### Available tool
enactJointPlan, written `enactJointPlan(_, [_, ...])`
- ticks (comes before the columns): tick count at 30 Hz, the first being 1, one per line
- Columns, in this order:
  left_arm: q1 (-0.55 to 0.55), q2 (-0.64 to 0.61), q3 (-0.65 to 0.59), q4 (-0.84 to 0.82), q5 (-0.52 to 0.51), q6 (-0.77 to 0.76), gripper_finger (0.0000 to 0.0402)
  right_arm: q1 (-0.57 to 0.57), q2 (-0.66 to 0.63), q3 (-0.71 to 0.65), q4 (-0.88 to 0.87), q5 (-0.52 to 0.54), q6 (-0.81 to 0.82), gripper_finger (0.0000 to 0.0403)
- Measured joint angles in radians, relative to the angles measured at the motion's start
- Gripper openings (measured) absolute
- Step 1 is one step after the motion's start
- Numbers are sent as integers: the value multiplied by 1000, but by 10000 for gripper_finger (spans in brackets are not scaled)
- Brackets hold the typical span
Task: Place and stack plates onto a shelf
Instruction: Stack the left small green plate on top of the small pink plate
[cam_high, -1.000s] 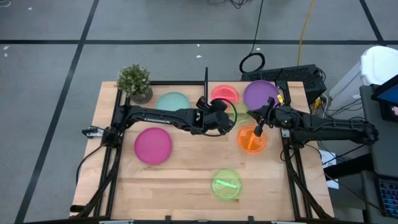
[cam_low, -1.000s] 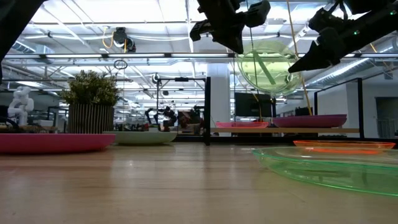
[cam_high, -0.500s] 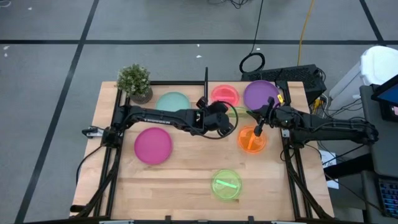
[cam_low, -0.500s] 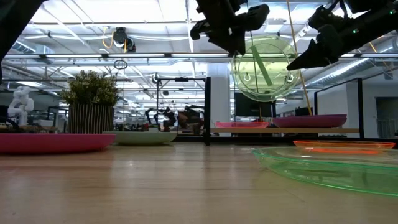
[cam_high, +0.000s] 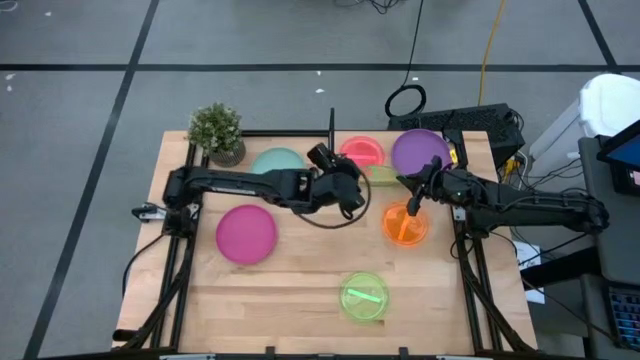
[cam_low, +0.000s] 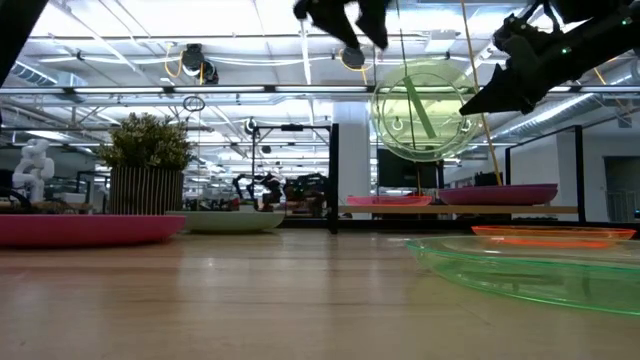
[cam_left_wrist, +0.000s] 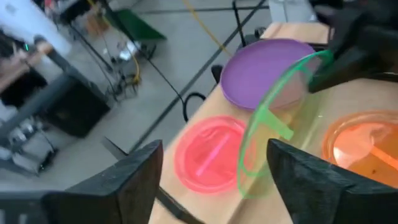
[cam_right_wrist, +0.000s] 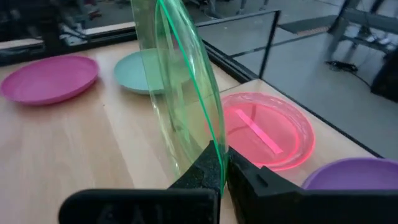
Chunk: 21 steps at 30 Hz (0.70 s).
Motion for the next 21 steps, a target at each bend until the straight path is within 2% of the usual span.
enactJointPlan(3, [-11,-56,0,-32,-11,47,304,-25,32,-17,92,64,31,0])
enactJointPlan(6, [-19,-104,1,-137,-15,42,305,-62,85,-65,272,97,52,0])
enactJointPlan(11, [-28,-132,1,-380,-15,-104,305,-158,177,-115,508,94,133,0])
enactJointPlan(14, [-43,-128,-6,-496,-29,-194,305,-218,243,-117,658,32,196,0])
enactJointPlan(17, [-59,-128,-73,-475,-44,-227,305,-259,315,-117,783,-28,287,0])
enactJointPlan(21, [-74,-131,-180,-435,-44,-271,305,-276,424,-117,880,-37,414,0])
